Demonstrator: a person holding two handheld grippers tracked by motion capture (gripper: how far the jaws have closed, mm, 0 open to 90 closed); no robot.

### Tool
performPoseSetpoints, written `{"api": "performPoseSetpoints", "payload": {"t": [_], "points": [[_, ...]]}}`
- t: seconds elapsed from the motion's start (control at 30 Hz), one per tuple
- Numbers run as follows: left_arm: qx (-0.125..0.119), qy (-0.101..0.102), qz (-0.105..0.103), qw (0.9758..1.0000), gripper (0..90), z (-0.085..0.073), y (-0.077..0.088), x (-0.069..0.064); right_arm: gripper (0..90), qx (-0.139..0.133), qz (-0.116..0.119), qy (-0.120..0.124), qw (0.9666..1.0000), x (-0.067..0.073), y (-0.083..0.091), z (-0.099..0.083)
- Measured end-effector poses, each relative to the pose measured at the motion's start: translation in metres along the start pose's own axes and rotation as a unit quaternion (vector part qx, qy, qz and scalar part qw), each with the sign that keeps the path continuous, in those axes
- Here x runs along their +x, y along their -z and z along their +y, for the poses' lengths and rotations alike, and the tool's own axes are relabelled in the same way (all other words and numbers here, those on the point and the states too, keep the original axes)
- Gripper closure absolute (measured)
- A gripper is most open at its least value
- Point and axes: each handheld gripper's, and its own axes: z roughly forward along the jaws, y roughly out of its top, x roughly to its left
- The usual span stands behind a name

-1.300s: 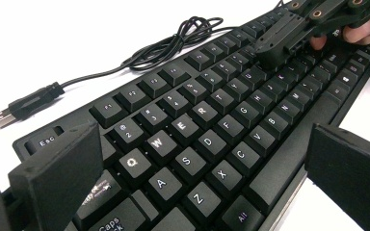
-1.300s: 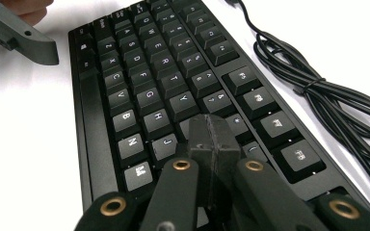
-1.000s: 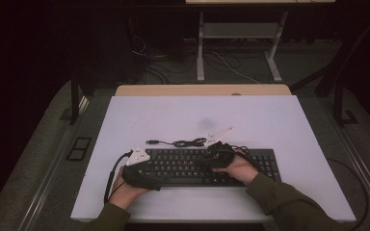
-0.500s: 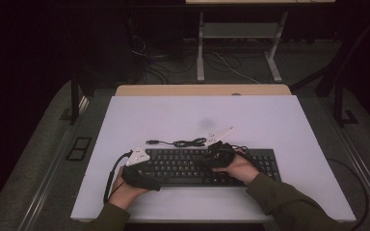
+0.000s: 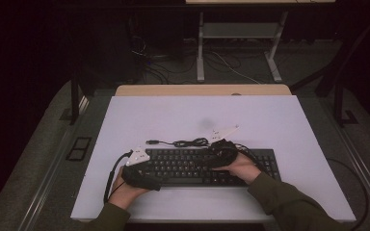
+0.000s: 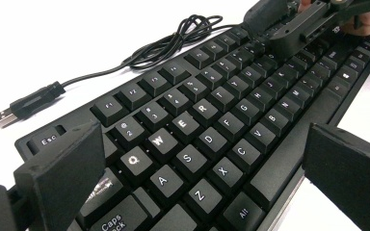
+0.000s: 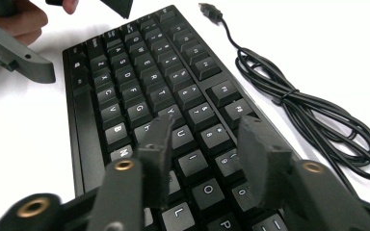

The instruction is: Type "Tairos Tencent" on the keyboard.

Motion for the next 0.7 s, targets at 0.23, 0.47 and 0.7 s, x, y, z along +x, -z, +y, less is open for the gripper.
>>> {"api": "performPoseSetpoints", "payload": {"t": [0.23,0.47,0.7], "points": [[-0.001,0.001,-0.001,1.0000,1.6,0.001,-0.001,0.001,40.4,-0.015,-0.009,-0.002,0.9998,-0.001,0.005,-0.002],[-0.002,0.000,-0.005,1.0000,3.0,0.003,-0.003,0.001,32.5,-0.027,-0.020,-0.007,0.9994,-0.002,0.009,-0.005],[-0.001,-0.006,-0.010,0.9999,4.0,0.006,-0.007,0.002,30.8,-0.032,-0.027,-0.013,0.9991,-0.002,0.014,-0.009]]}}
